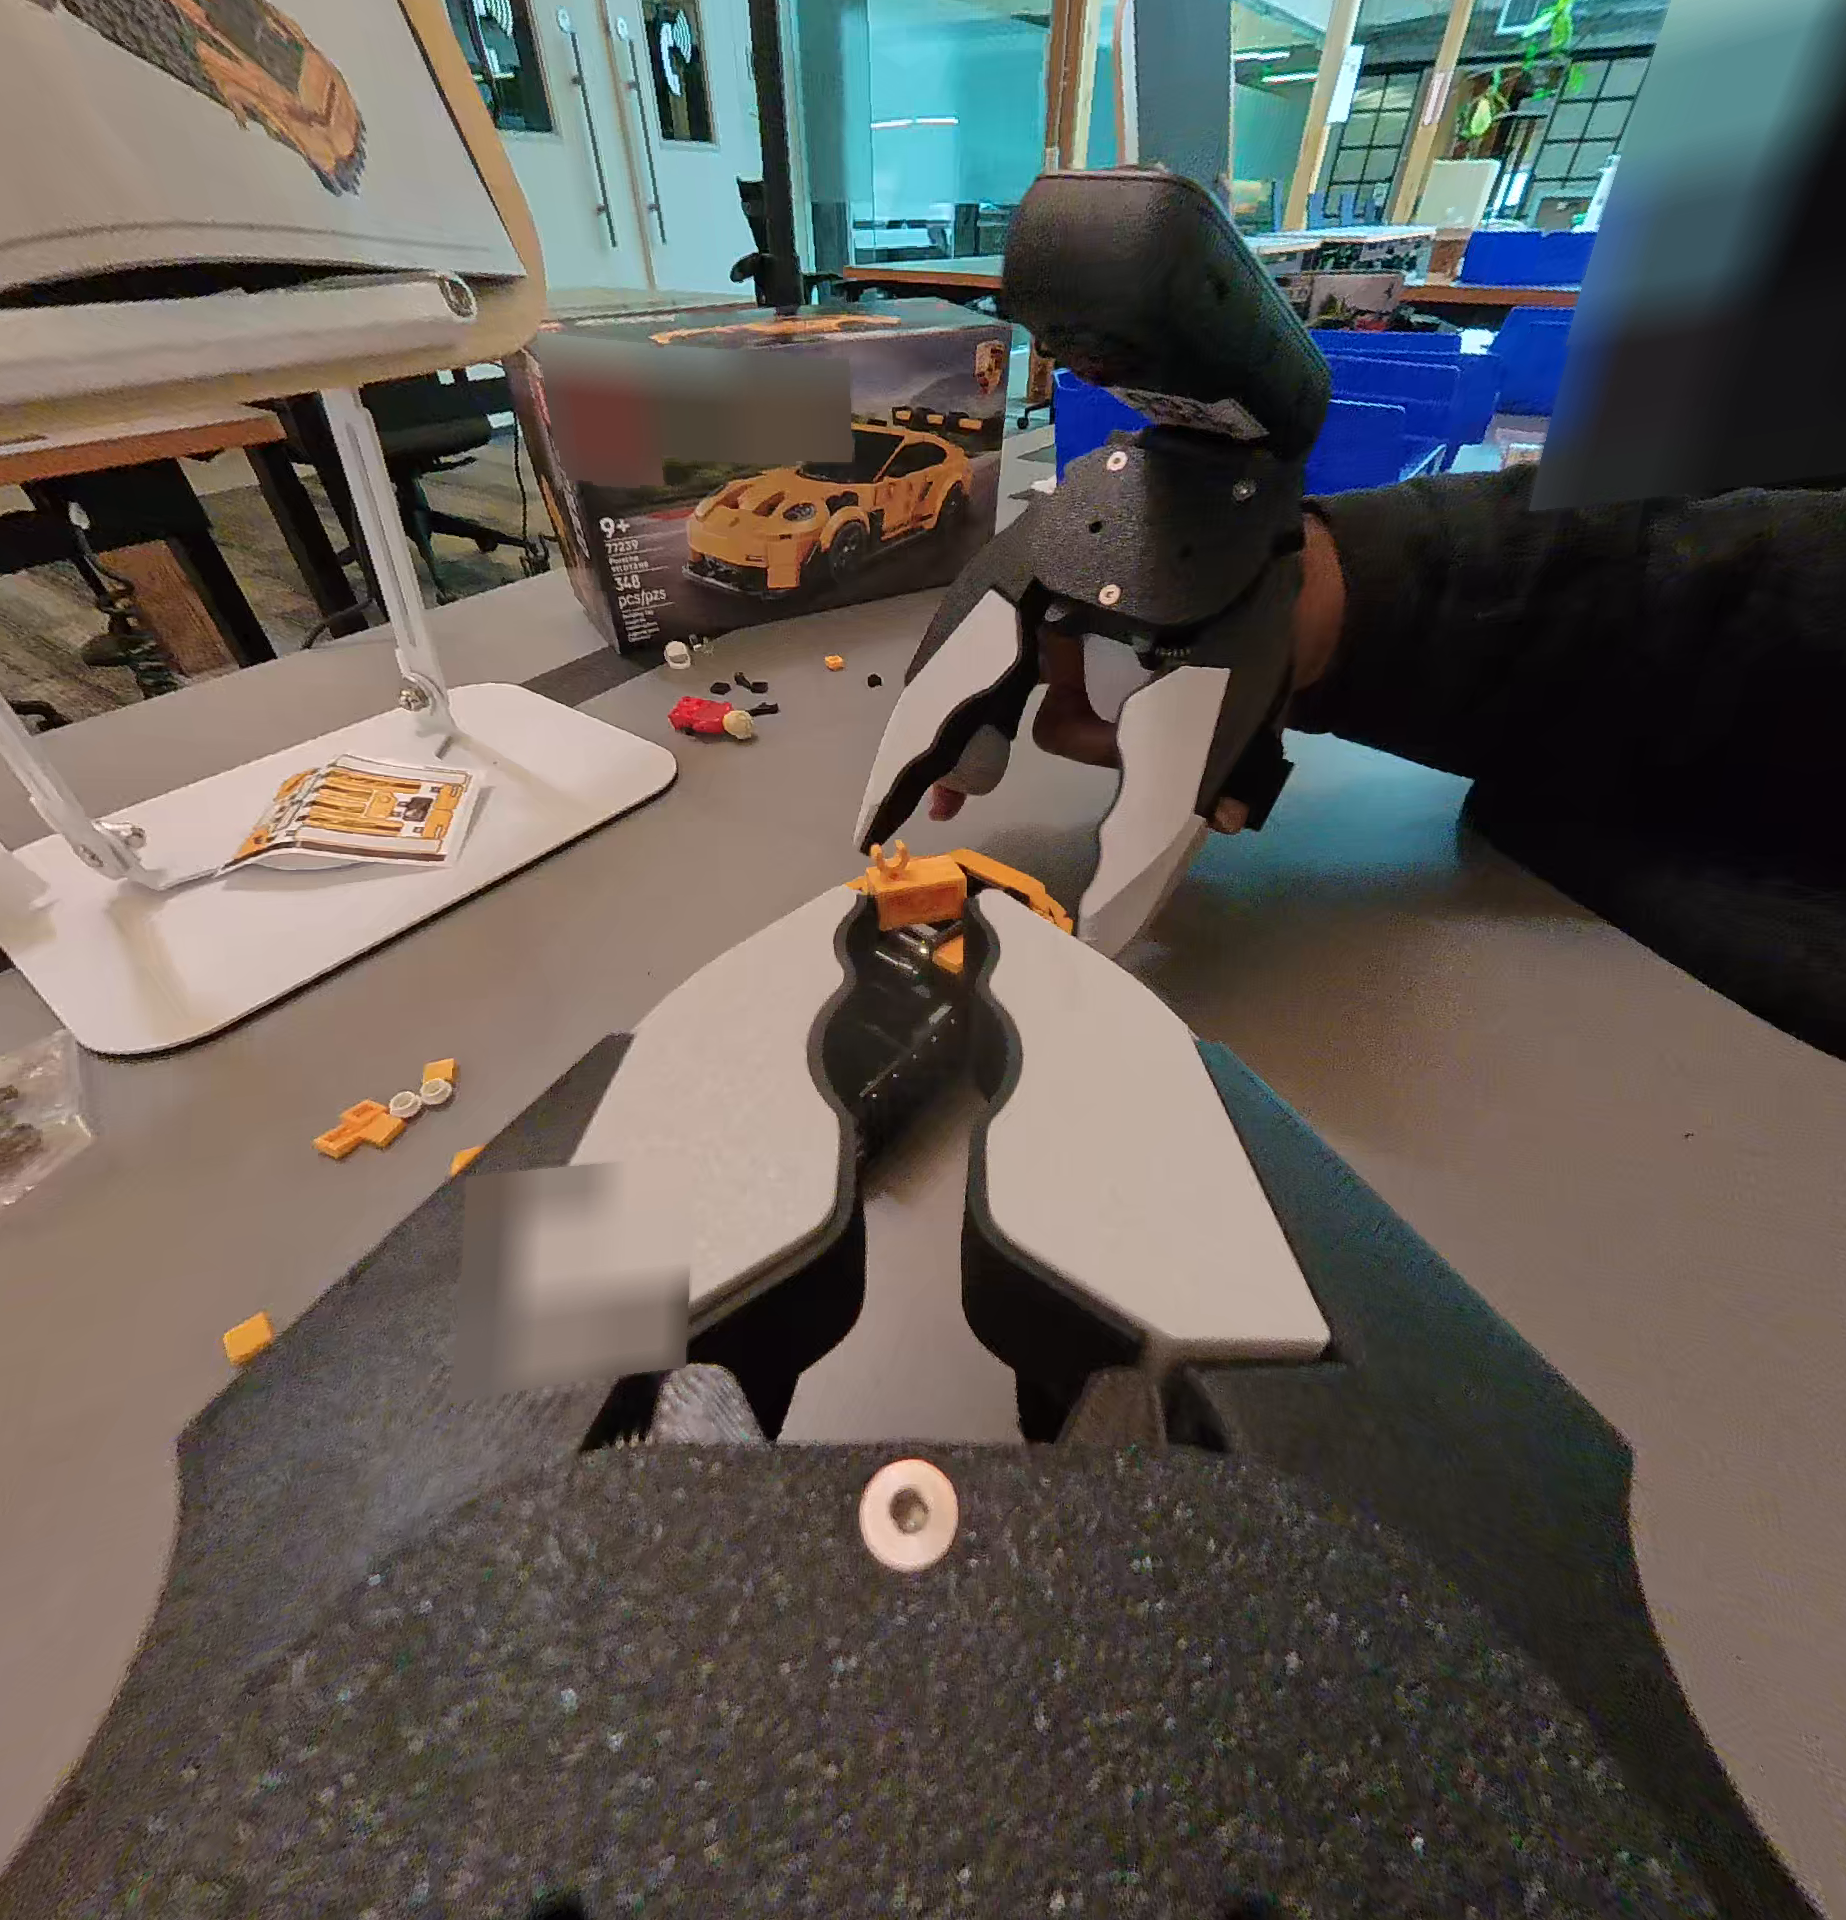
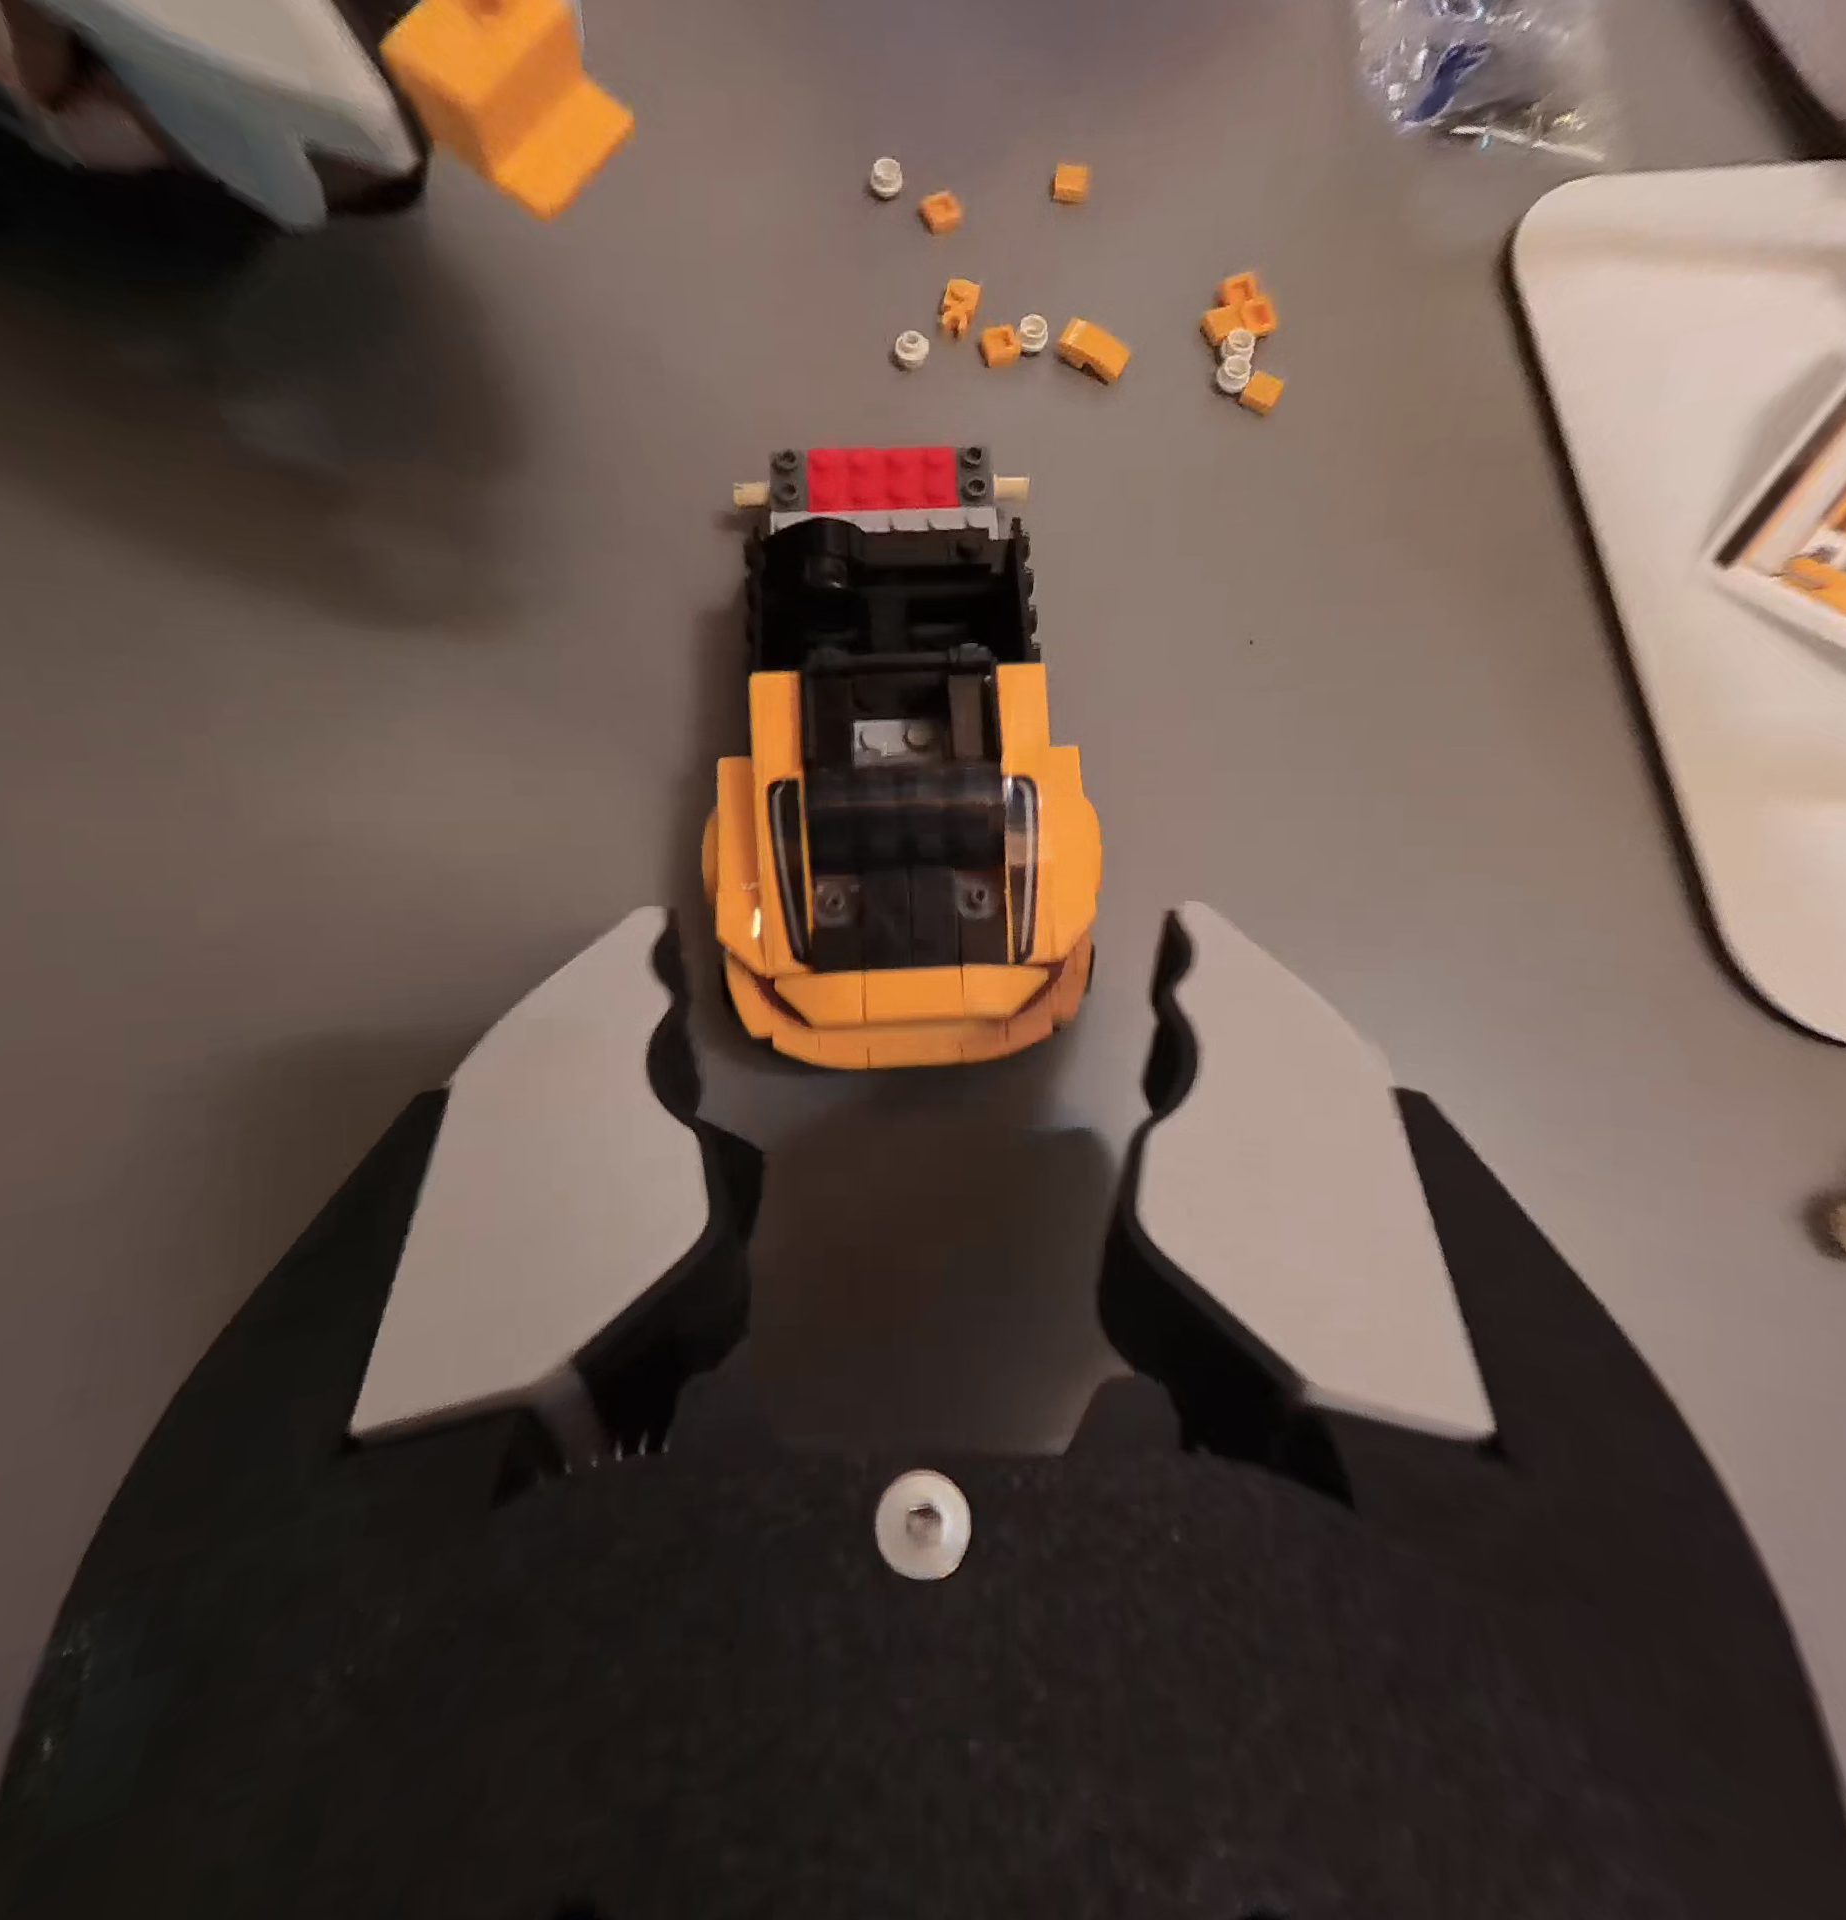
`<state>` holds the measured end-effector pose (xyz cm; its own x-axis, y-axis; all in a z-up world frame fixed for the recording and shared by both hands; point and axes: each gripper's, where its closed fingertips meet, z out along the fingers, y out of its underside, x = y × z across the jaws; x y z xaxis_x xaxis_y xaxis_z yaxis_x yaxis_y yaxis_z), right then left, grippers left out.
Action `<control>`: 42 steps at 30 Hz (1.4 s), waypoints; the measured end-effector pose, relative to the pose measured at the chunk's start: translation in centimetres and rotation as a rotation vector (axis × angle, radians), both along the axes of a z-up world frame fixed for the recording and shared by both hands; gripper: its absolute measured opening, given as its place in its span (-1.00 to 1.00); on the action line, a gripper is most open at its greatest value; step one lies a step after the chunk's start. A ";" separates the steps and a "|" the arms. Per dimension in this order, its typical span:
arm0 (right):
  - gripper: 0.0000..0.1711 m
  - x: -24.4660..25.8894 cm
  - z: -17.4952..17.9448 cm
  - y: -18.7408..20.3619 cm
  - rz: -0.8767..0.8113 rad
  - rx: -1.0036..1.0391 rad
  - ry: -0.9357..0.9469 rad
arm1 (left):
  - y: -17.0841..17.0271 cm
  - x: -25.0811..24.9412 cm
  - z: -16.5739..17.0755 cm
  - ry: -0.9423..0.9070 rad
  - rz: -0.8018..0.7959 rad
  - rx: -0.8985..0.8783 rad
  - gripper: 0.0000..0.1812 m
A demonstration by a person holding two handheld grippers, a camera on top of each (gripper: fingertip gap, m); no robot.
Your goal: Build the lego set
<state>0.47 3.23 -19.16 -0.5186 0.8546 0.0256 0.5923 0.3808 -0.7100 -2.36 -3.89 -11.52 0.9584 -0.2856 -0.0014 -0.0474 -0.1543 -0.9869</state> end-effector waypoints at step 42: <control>-0.22 1.8 -0.2 -3.7 -0.329 -0.006 -0.069 | 0.4 -0.8 -1.7 -0.016 0.010 -0.073 -0.83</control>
